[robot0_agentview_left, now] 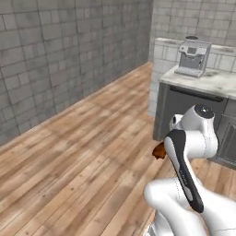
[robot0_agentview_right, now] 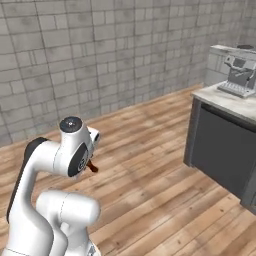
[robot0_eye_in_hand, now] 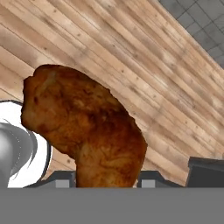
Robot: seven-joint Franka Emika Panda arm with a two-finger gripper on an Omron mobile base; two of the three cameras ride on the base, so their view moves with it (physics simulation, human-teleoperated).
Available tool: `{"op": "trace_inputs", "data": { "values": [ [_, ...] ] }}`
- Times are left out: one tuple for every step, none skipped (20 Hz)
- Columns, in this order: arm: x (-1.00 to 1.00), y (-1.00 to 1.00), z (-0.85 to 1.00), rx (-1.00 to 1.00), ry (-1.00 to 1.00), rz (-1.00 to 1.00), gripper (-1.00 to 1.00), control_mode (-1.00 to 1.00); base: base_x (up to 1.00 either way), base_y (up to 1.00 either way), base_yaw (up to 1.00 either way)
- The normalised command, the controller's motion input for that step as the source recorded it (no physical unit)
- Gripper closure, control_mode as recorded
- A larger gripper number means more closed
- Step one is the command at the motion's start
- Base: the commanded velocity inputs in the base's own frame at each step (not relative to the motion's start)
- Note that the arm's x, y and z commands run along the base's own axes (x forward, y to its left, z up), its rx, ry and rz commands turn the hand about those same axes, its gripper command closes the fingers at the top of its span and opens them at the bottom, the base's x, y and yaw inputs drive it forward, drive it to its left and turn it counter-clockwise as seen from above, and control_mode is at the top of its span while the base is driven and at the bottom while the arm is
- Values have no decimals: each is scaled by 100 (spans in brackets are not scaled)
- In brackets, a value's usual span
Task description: Take the chicken drumsticks from the pan and place one on each plate on the dining counter.
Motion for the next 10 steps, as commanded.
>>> {"op": "trace_inputs", "data": {
  "values": [
    [0, 0, 0, 0, 0, 0, 100, 100, 100, 77, -42],
    [0, 0, 0, 0, 0, 0, 100, 100, 100, 78, -42],
    [0, 0, 0, 0, 0, 0, 100, 100, 100, 84, -41],
    [0, 0, 0, 0, 0, 0, 100, 100, 100, 84, -41],
    [0, 0, 0, 0, 0, 0, 100, 100, 100, 85, -41],
    [0, 0, 0, 0, 0, 0, 100, 100, 100, 86, -41],
    [0, 0, 0, 0, 0, 0, 100, 100, 100, 85, -41],
    [0, 0, 0, 0, 0, 0, 100, 100, 100, 84, -41],
    [0, 0, 0, 0, 0, 0, 100, 100, 100, 84, -41],
    [0, 0, 0, 0, 0, 0, 100, 100, 100, 82, -41]
  ]
}}
